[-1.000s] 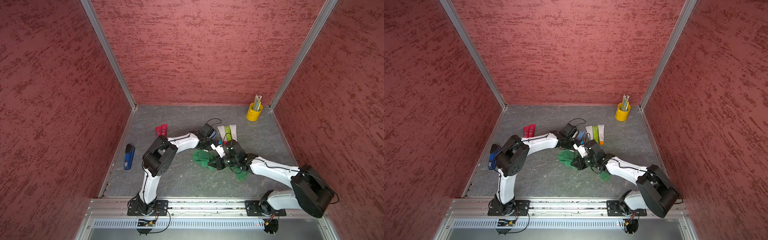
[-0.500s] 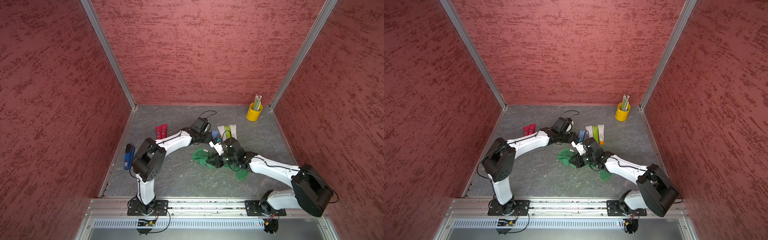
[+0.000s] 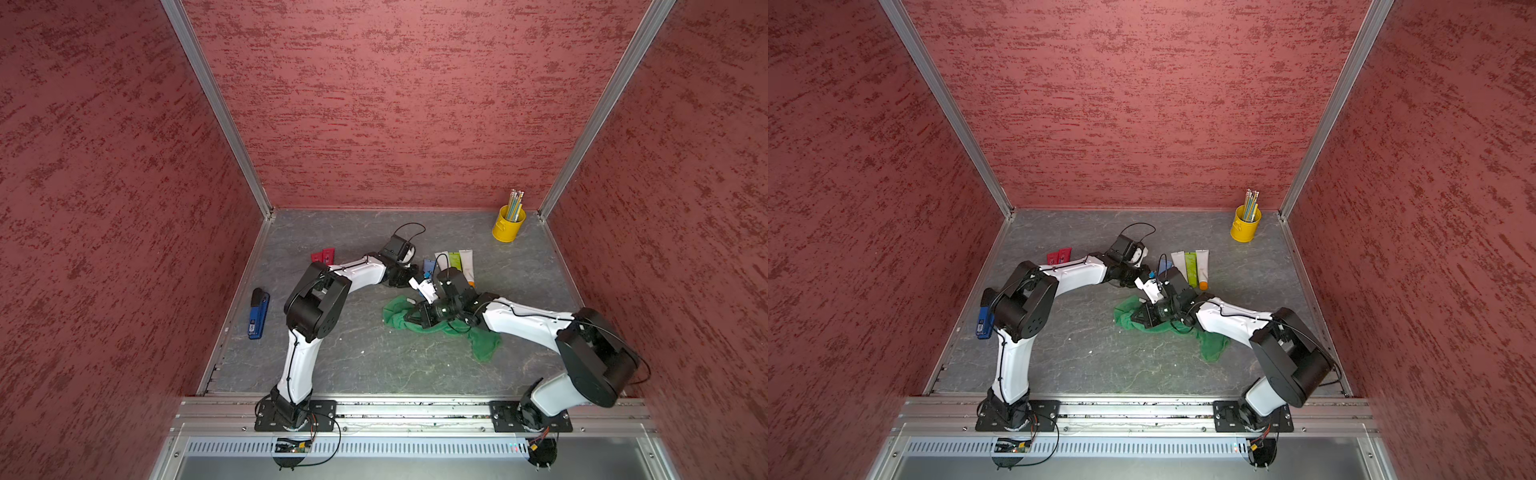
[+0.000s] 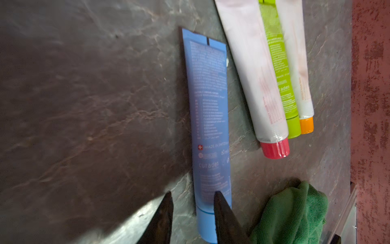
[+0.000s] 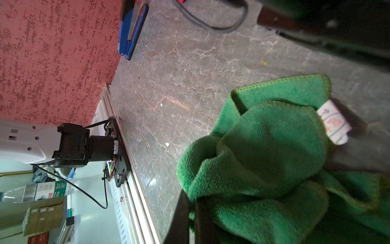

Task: Wipe the surface of the toothpaste tube
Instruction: Place the toothpaste at the center of the board.

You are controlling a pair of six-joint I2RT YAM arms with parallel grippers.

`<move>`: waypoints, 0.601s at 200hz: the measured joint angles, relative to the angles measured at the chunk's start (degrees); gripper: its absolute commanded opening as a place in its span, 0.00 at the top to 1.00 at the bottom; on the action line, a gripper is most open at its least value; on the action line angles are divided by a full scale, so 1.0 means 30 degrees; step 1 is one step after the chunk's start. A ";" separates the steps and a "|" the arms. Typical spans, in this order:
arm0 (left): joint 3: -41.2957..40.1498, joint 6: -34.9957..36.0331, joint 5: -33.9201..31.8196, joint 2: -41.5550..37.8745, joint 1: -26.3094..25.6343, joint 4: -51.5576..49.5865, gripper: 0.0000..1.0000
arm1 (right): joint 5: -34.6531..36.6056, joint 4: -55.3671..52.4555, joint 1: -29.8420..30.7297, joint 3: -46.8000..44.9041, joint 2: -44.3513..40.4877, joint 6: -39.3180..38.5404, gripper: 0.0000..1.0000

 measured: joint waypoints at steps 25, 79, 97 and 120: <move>0.0729 -0.0015 0.0510 0.0328 -0.0182 -0.0073 0.61 | -0.0401 0.0248 0.0000 0.0000 0.0255 0.0007 1.00; 0.2266 -0.0022 0.0925 0.1137 -0.0270 -0.0393 0.60 | -0.0801 0.0714 0.0000 -0.0138 0.0386 0.0015 1.00; 0.2769 -0.0117 0.1042 0.1625 -0.0262 -0.0437 0.60 | -0.0823 0.0823 0.0000 -0.0255 0.0386 0.0015 1.00; 0.3206 -0.0313 0.1195 0.2186 -0.0262 -0.0481 0.60 | -0.0845 0.0874 0.0000 -0.0321 0.0386 0.0015 1.00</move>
